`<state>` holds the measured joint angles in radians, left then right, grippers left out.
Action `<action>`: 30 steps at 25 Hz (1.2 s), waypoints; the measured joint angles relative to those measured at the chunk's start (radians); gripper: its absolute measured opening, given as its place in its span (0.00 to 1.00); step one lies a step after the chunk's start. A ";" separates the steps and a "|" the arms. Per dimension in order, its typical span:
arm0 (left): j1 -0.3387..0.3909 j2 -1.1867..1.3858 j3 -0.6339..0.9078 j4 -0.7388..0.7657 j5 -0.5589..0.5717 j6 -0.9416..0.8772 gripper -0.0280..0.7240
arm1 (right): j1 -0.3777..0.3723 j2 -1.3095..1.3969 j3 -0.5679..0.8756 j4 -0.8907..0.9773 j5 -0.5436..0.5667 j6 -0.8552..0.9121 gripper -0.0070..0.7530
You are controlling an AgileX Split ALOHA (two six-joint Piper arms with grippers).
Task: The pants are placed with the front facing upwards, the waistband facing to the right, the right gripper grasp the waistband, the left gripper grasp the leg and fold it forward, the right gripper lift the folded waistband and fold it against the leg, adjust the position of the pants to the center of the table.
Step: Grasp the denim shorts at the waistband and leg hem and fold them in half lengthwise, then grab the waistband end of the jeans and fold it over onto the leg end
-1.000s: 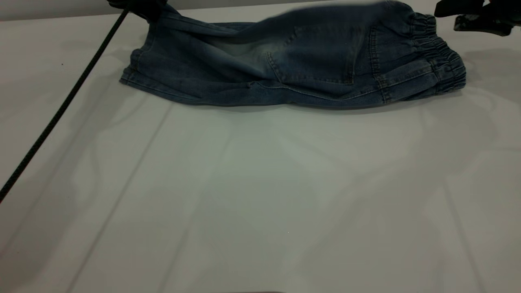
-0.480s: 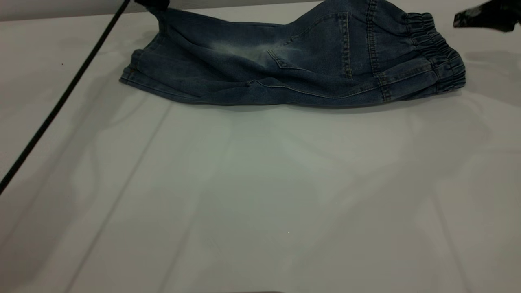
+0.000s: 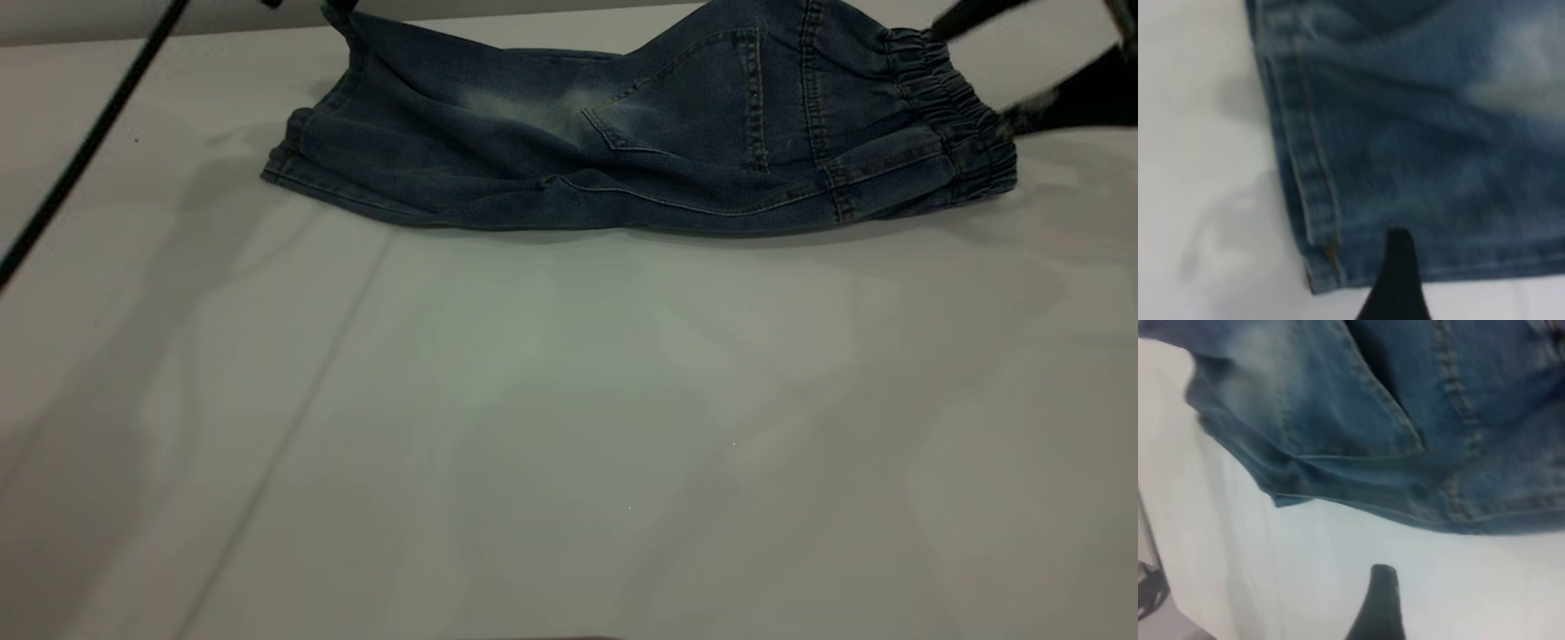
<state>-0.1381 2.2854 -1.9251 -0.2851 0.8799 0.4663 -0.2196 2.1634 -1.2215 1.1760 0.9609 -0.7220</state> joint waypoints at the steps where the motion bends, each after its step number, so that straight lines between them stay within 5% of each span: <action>1: -0.002 0.001 0.000 0.000 0.009 0.000 0.77 | 0.003 0.012 0.000 -0.001 -0.018 0.000 0.76; 6: -0.015 0.001 0.000 0.000 0.005 0.000 0.77 | 0.001 0.064 -0.001 -0.001 -0.103 0.000 0.76; 21: -0.085 0.030 0.000 -0.011 -0.041 -0.004 0.77 | -0.001 0.192 -0.140 0.073 -0.128 0.046 0.74; 24: -0.099 0.040 0.000 -0.010 -0.054 -0.004 0.77 | -0.001 0.194 -0.141 0.069 -0.129 0.049 0.58; 28: -0.140 0.052 0.000 -0.010 -0.074 -0.004 0.77 | -0.003 0.198 -0.142 0.068 -0.139 0.009 0.16; 30: -0.171 0.065 0.000 -0.010 -0.095 -0.004 0.77 | -0.003 0.198 -0.144 0.068 -0.140 -0.035 0.08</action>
<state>-0.3092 2.3504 -1.9251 -0.2955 0.7844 0.4626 -0.2222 2.3619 -1.3652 1.2444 0.8212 -0.7568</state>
